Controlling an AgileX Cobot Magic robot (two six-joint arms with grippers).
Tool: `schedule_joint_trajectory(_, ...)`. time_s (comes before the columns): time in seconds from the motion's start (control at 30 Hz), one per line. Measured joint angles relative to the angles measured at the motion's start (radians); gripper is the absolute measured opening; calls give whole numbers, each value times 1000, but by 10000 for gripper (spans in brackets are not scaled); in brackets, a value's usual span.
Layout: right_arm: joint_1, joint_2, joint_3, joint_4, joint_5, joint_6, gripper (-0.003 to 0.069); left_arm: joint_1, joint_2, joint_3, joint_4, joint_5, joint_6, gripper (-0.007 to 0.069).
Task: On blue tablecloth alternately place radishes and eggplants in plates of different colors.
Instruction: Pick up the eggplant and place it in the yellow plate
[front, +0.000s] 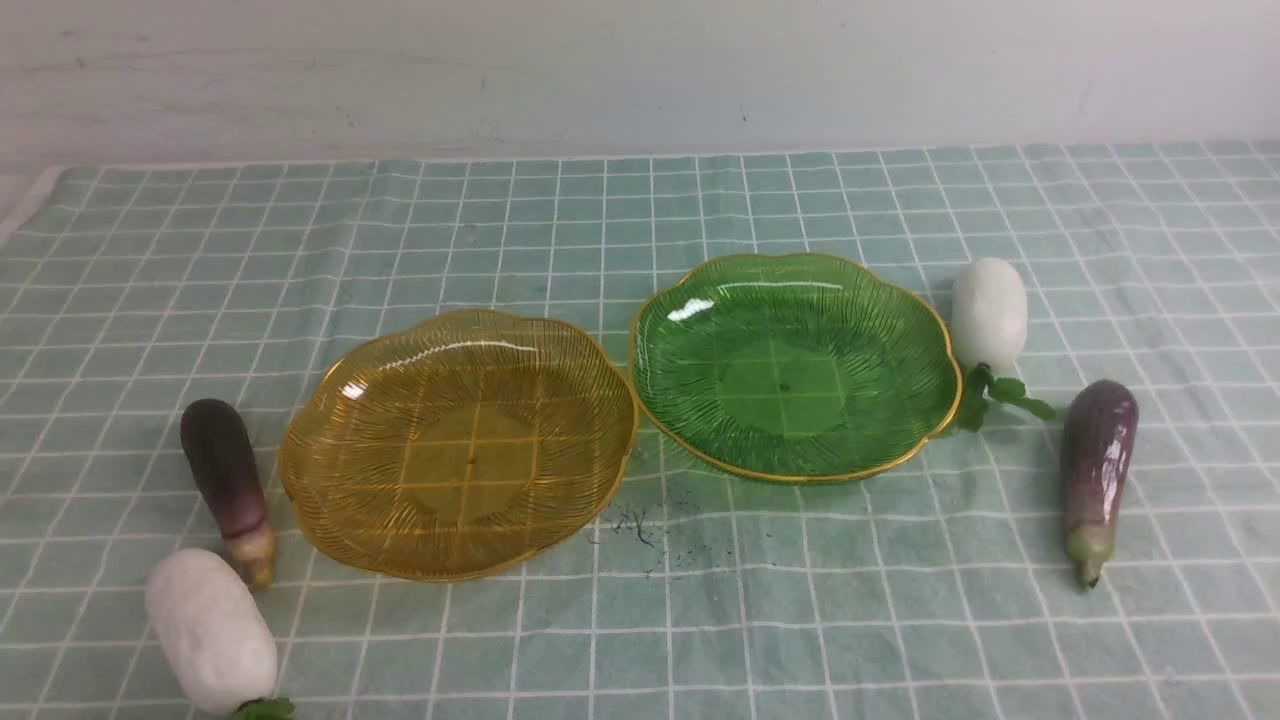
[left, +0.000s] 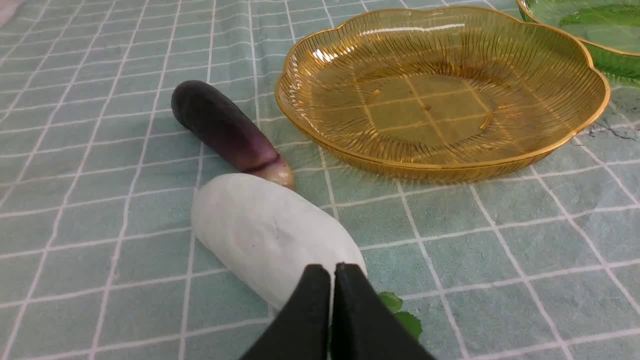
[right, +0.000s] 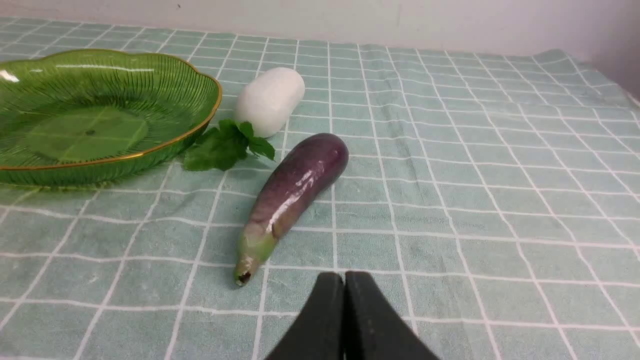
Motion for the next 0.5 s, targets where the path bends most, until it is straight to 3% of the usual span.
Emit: schedule_joint_trajectory(0.5,0,0,0,0,0,0,-15,0,0,0,16,-3,-6,-8)
